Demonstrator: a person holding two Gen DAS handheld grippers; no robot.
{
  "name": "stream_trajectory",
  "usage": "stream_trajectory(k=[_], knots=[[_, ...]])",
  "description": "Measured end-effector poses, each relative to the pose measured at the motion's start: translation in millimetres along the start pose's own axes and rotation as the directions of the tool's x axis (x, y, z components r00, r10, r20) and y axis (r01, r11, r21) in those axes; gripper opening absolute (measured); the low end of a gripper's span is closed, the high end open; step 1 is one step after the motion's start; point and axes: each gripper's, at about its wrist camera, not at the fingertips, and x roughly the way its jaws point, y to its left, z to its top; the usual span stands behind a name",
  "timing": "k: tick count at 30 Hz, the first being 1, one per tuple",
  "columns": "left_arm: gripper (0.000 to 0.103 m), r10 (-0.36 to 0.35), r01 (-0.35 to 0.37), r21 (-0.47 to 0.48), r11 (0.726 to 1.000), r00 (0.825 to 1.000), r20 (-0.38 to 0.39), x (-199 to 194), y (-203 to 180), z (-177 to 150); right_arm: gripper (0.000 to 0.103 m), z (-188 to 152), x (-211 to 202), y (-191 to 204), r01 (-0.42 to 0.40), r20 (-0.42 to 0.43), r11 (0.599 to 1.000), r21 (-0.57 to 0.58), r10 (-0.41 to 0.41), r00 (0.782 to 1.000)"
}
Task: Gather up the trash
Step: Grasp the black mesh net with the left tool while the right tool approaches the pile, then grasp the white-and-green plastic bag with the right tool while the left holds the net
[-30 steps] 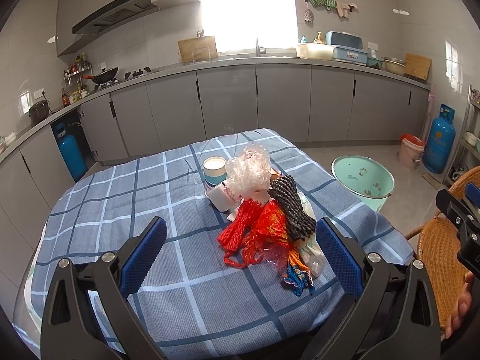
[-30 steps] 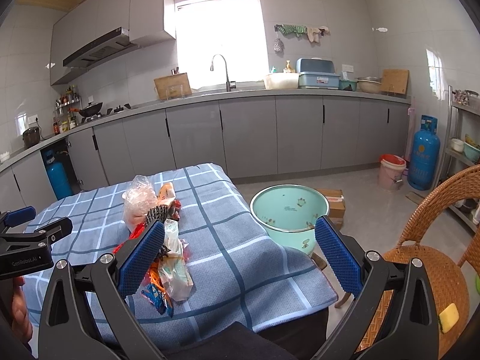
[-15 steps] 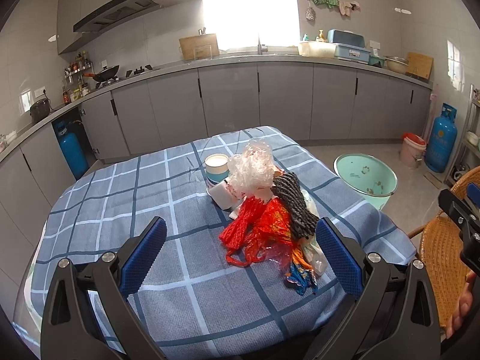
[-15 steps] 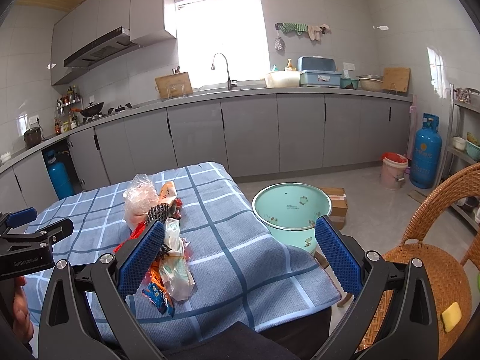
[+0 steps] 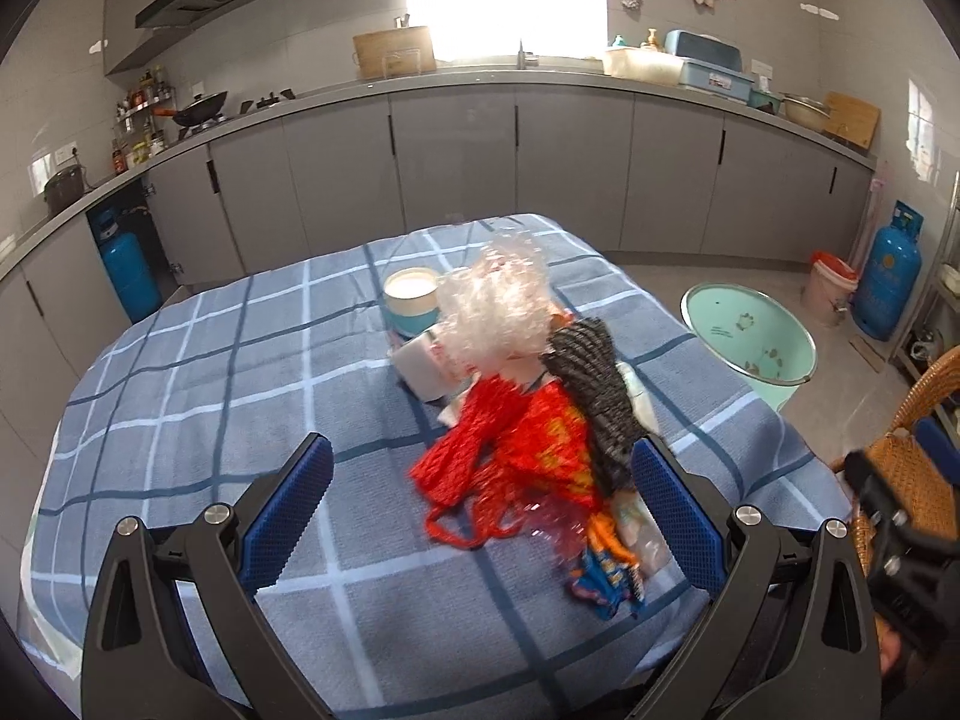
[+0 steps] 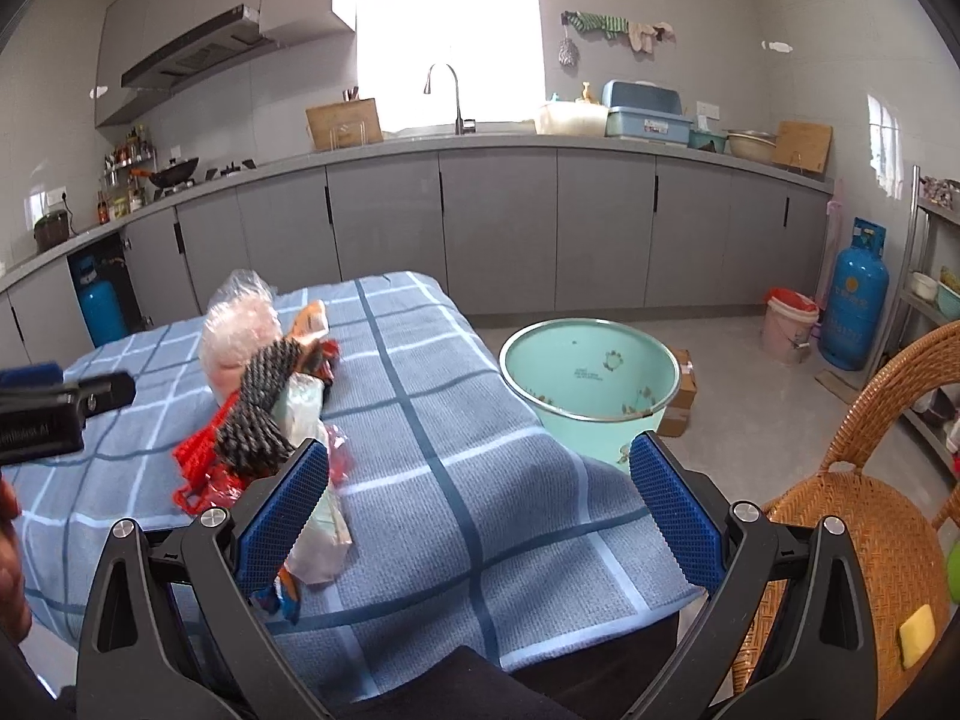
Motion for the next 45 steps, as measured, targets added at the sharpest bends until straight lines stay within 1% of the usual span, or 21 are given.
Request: stream_trajectory(k=[3, 6, 8, 11, 14, 15, 16, 17, 18, 19, 21, 24, 25, 28, 34, 36, 37, 41, 43, 44, 45], knots=[[0.097, -0.034, 0.034, 0.001, 0.999, 0.999, -0.016, 15.6, -12.3, 7.7, 0.099, -5.0, 8.9, -3.2, 0.006, -0.020, 1.000, -0.001, -0.006, 1.000], [0.096, -0.040, 0.041, 0.024, 0.999, 0.999, -0.027, 31.5, -28.0, 11.5, 0.099, -9.4, 13.3, -8.3, 0.009, -0.027, 1.000, 0.006, -0.009, 1.000], [0.091, -0.053, 0.054, 0.038, 0.998, 0.998, -0.044, 44.0, -38.1, 11.4, 0.099, -11.8, 16.1, -11.3, 0.011, -0.036, 1.000, 0.014, -0.010, 0.999], [0.087, -0.052, 0.057, 0.063, 0.996, 0.996, -0.073, 59.6, -50.0, 7.6, 0.099, -14.9, 22.4, -15.6, 0.012, -0.053, 1.000, 0.025, -0.011, 0.999], [0.075, -0.053, 0.062, 0.071, 0.996, 0.992, -0.113, 73.8, -54.7, 1.7, 0.099, -18.2, 28.2, -15.9, 0.008, -0.067, 1.000, 0.030, -0.006, 0.998], [0.067, -0.058, 0.067, 0.069, 0.995, 0.991, -0.124, 76.9, -54.2, 0.6, 0.099, -19.5, 30.1, -16.0, 0.005, -0.072, 1.000, 0.029, -0.003, 0.997], [0.055, -0.070, 0.080, 0.065, 0.995, 0.987, -0.144, 80.5, -54.1, -1.6, 0.099, -20.3, 32.2, -16.1, 0.001, -0.077, 1.000, 0.029, 0.001, 0.997], [0.050, -0.081, 0.091, 0.061, 0.994, 0.985, -0.153, 81.6, -53.8, -2.1, 0.099, -20.0, 33.9, -16.2, -0.002, -0.081, 1.000, 0.029, 0.004, 0.997], [0.039, -0.095, 0.105, 0.054, 0.993, 0.982, -0.161, 81.6, -52.4, -3.1, 0.099, -20.1, 35.6, -16.8, -0.007, -0.084, 0.999, 0.033, 0.010, 0.996], [0.032, -0.101, 0.110, 0.051, 0.993, 0.982, -0.159, 80.9, -51.1, -3.5, 0.099, -19.9, 36.7, -17.6, -0.014, -0.084, 0.999, 0.036, 0.017, 0.996], [0.027, -0.118, 0.126, 0.044, 0.991, 0.982, -0.145, 74.8, -46.6, -2.8, 0.099, -18.9, 39.0, -17.2, -0.021, -0.083, 0.999, 0.041, 0.024, 0.996], [0.022, -0.146, 0.151, 0.036, 0.988, 0.982, -0.123, 65.0, -42.7, 0.0, 0.099, -16.6, 41.6, -16.1, -0.046, -0.078, 0.998, 0.043, 0.049, 0.996], [0.022, -0.149, 0.154, 0.040, 0.987, 0.983, -0.103, 58.7, -41.0, 0.6, 0.099, -15.5, 42.9, -14.3, -0.059, -0.077, 0.997, 0.041, 0.062, 0.995], [0.020, -0.149, 0.152, 0.052, 0.987, 0.987, -0.052, 41.5, -36.4, 2.6, 0.098, -10.2, 46.2, -6.5, -0.122, -0.071, 0.992, 0.028, 0.124, 0.990], [0.020, -0.087, 0.082, 0.080, 0.993, 0.994, 0.065, 13.7, -25.2, 5.8, 0.095, 4.1, 60.1, 22.8, -0.221, -0.060, 0.975, -0.027, 0.219, 0.974], [0.020, -0.066, 0.059, 0.083, 0.995, 0.994, 0.083, 12.1, -23.5, 5.0, 0.084, 8.2, 68.8, 32.6, -0.256, -0.079, 0.966, -0.034, 0.253, 0.964], [0.020, -0.054, 0.047, 0.083, 0.995, 0.995, 0.086, 13.6, -22.0, 3.9, 0.081, 10.4, 74.1, 38.6, -0.279, -0.095, 0.960, -0.035, 0.275, 0.957], [0.020, -0.028, 0.025, 0.061, 0.998, 0.998, 0.061, 25.7, -11.9, -1.2, 0.079, 10.3, 84.5, 59.5, -0.325, -0.125, 0.943, -0.066, 0.316, 0.941], [0.020, -0.022, 0.020, 0.044, 0.999, 0.998, 0.052, 29.3, -4.9, -2.5, 0.077, 5.8, 91.0, 69.0, -0.352, -0.157, 0.933, -0.070, 0.338, 0.928], [0.020, -0.018, 0.016, 0.038, 0.999, 0.998, 0.052, 29.8, -1.8, -3.2, 0.070, 3.8, 93.8, 72.4, -0.360, -0.172, 0.930, -0.070, 0.345, 0.923], [0.020, -0.013, 0.012, 0.033, 0.999, 0.998, 0.055, 30.1, 0.3, -3.8, 0.058, 1.0, 98.1, 75.3, -0.372, -0.195, 0.926, -0.071, 0.353, 0.915]])
